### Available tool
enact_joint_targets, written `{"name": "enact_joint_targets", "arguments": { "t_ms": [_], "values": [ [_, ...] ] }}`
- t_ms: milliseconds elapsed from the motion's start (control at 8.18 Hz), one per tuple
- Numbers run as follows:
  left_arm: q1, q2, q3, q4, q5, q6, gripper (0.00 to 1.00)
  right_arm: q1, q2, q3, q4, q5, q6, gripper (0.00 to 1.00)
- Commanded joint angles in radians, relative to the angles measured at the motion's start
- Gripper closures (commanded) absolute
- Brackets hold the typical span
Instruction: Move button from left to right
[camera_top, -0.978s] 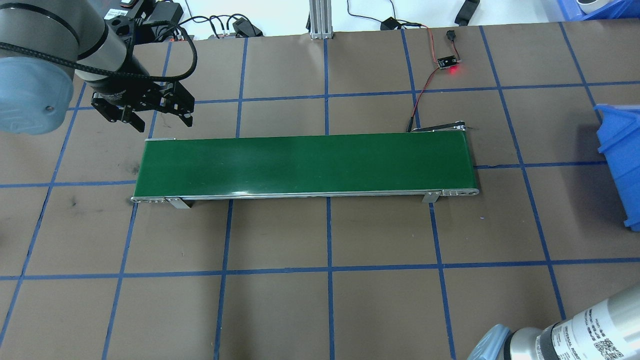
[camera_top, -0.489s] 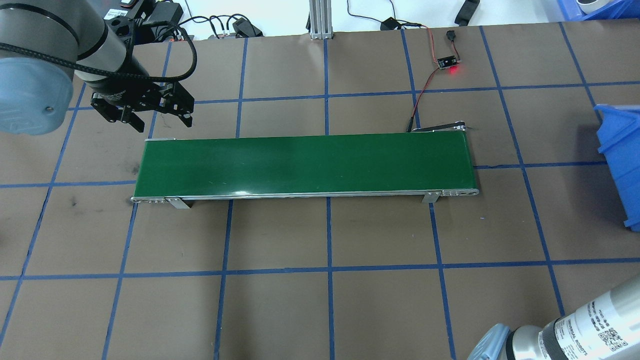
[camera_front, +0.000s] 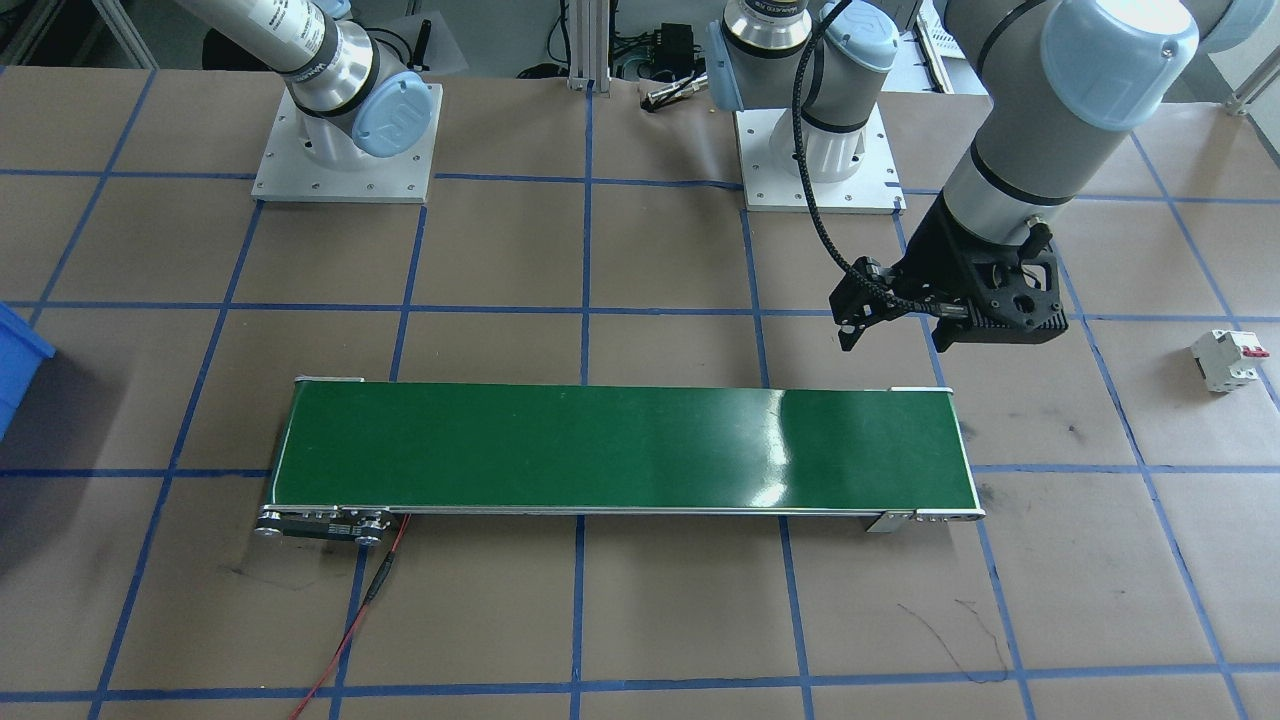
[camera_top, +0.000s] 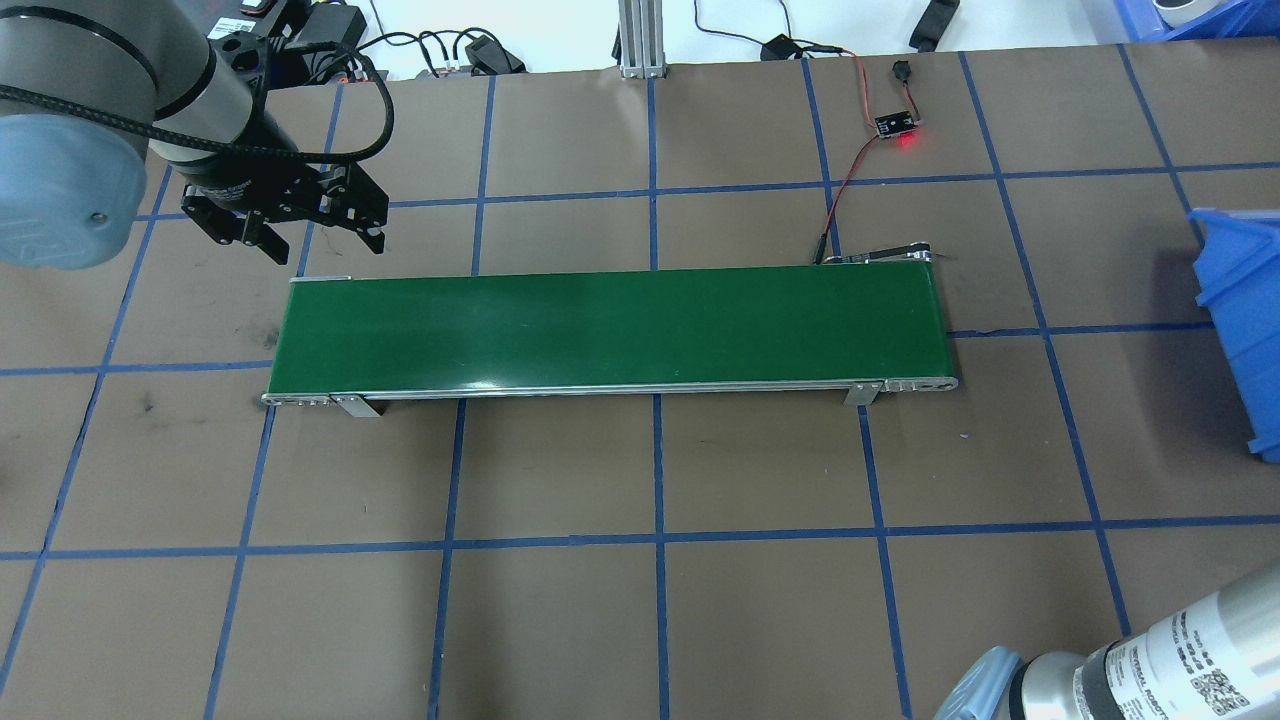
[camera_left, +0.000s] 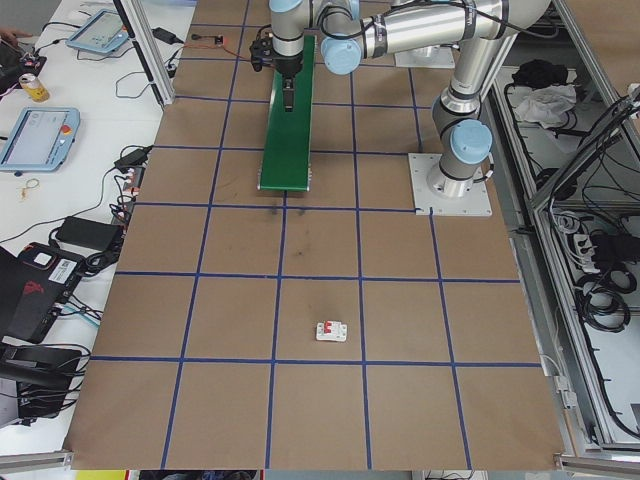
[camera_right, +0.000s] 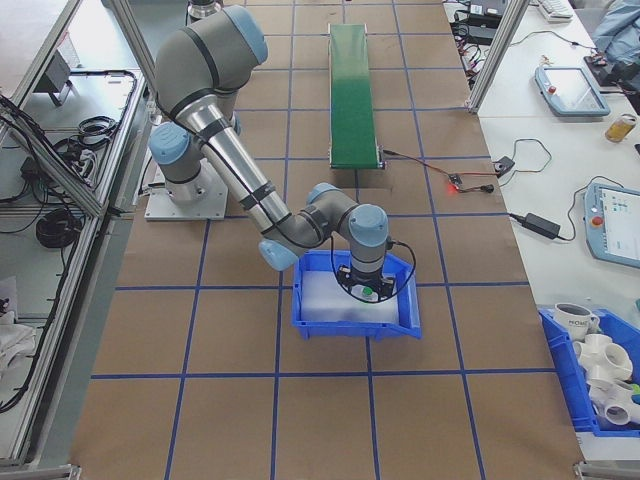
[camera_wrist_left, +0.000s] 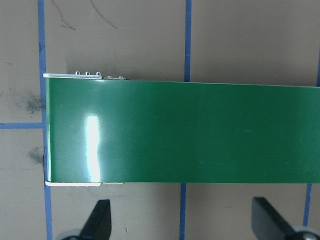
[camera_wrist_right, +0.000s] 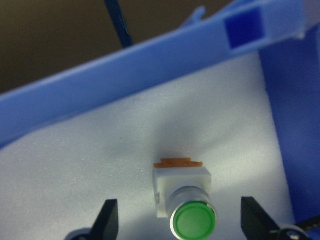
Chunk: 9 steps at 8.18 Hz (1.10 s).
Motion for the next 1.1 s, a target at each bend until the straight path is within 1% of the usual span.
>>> {"name": "enact_joint_targets", "arguments": {
  "t_ms": [0, 122, 245, 367, 489, 612, 734, 856, 978],
  "values": [
    [0.0, 0.0, 0.0, 0.0, 0.0, 0.0, 0.0, -0.001, -0.163, -0.003, 0.173, 0.006, 0.07, 0.0],
    [0.0, 0.0, 0.0, 0.0, 0.0, 0.0, 0.0, -0.001, -0.231, -0.003, 0.265, 0.008, 0.12, 0.0],
    [0.0, 0.0, 0.001, 0.0, 0.0, 0.0, 0.0, -0.001, -0.298, -0.001, 0.371, -0.004, 0.315, 0.0],
    [0.0, 0.005, 0.001, 0.0, 0.0, 0.0, 0.0, 0.013, -0.367, -0.001, 0.434, -0.008, 0.468, 0.0],
    [-0.002, 0.007, 0.01, 0.0, -0.002, -0.002, 0.0, 0.057, -0.42, -0.001, 0.544, 0.002, 0.574, 0.0],
    [-0.015, 0.008, 0.012, -0.002, -0.006, -0.015, 0.0, 0.139, -0.47, -0.009, 0.621, -0.006, 0.757, 0.0],
    [-0.024, 0.01, 0.011, -0.003, -0.012, -0.014, 0.0, 0.236, -0.513, -0.015, 0.655, -0.009, 0.9, 0.0],
    [-0.056, 0.031, 0.003, -0.009, 0.001, -0.002, 0.0, 0.326, -0.544, -0.026, 0.68, -0.003, 1.06, 0.0],
    [-0.08, 0.039, 0.001, -0.005, 0.002, -0.002, 0.0, 0.415, -0.56, -0.038, 0.697, 0.0, 1.21, 0.0]
  ]
}}
